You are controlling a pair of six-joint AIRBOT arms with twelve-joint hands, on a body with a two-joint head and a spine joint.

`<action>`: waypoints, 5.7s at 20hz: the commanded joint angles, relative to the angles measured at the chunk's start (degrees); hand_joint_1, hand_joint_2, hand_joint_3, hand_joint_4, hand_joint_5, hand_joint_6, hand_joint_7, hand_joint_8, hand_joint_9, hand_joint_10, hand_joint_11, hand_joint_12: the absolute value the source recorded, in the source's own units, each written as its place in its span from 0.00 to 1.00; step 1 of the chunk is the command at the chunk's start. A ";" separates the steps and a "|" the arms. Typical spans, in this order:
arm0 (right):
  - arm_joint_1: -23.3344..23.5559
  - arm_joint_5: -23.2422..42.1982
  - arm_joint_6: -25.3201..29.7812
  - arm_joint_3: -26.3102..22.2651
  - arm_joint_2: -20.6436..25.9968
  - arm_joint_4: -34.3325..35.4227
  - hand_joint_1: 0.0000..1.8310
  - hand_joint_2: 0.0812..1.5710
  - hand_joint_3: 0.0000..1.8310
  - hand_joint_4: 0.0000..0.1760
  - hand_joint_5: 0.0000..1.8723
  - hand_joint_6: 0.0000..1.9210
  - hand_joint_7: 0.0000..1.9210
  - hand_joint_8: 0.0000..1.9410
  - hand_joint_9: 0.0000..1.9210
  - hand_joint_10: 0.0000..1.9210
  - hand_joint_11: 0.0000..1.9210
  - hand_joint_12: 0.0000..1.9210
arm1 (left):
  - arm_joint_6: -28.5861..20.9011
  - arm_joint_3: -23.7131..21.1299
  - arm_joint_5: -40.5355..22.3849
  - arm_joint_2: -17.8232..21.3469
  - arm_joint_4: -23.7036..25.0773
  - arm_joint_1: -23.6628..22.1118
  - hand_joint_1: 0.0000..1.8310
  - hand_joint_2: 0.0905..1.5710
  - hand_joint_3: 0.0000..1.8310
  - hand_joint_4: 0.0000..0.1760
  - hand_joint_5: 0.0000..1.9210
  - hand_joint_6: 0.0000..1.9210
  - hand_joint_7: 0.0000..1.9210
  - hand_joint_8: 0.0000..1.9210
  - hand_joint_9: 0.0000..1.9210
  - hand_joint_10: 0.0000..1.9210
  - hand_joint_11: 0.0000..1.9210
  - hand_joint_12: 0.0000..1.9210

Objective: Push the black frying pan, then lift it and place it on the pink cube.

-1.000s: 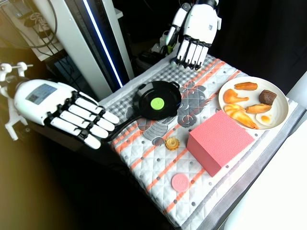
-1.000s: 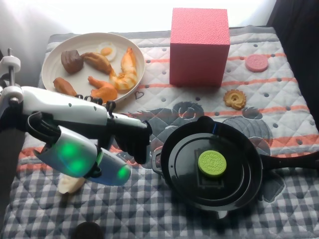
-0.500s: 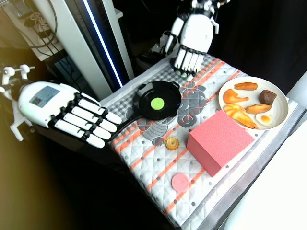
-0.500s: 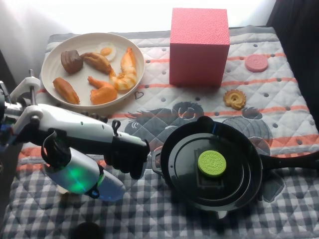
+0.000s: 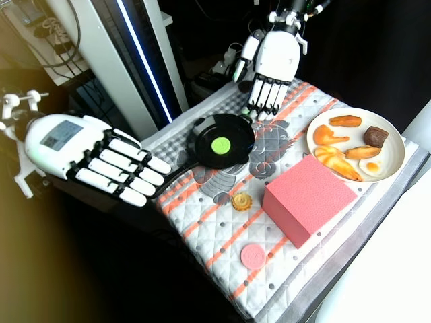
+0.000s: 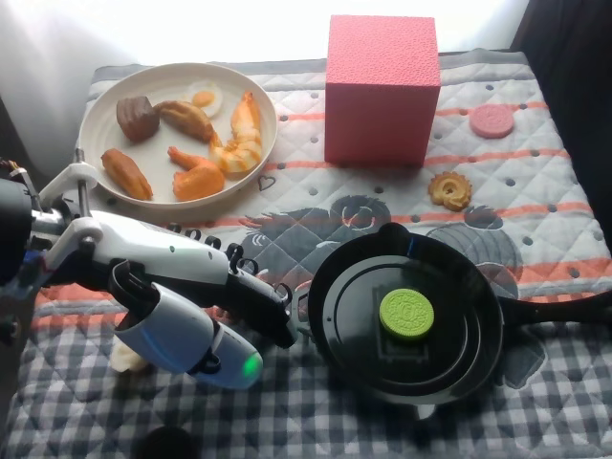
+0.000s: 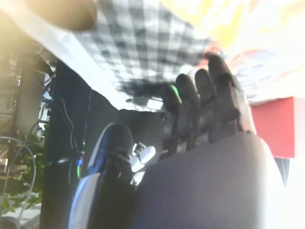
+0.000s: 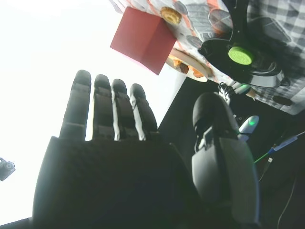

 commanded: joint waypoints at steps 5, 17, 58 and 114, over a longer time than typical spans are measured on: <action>0.58 7.09 0.37 0.50 -0.19 1.16 0.09 0.83 0.00 0.00 0.00 0.00 0.00 0.00 0.00 0.00 0.00 0.24 | 2.99 0.04 0.19 -0.82 -5.66 -0.30 0.08 0.99 0.03 0.00 0.14 0.01 0.09 0.00 0.04 0.02 0.00 0.06; 0.52 7.17 0.57 0.53 -0.26 1.28 0.06 0.82 0.00 0.07 0.00 0.00 0.00 0.00 0.00 0.00 0.00 0.18 | 9.38 1.91 -1.77 -6.06 -11.12 -0.66 0.00 0.96 0.01 0.00 0.15 0.00 0.09 0.00 0.04 0.01 0.00 0.00; 0.18 7.15 0.96 0.52 -0.29 1.28 0.03 0.86 0.00 0.06 0.00 0.00 0.00 0.00 0.00 0.00 0.00 0.11 | 24.81 7.14 -4.00 -17.30 -27.58 1.34 0.38 0.75 0.00 0.00 0.12 0.00 0.04 0.01 0.05 0.00 0.00 0.07; 9.90 -17.03 -2.69 15.53 -21.15 12.34 0.84 0.80 0.01 1.00 0.80 1.00 0.88 1.00 0.91 1.00 0.80 1.00 | 67.45 -1.63 -7.07 5.82 -85.47 7.00 0.41 0.89 0.00 0.00 0.16 0.46 0.14 0.44 0.07 0.62 0.00 0.80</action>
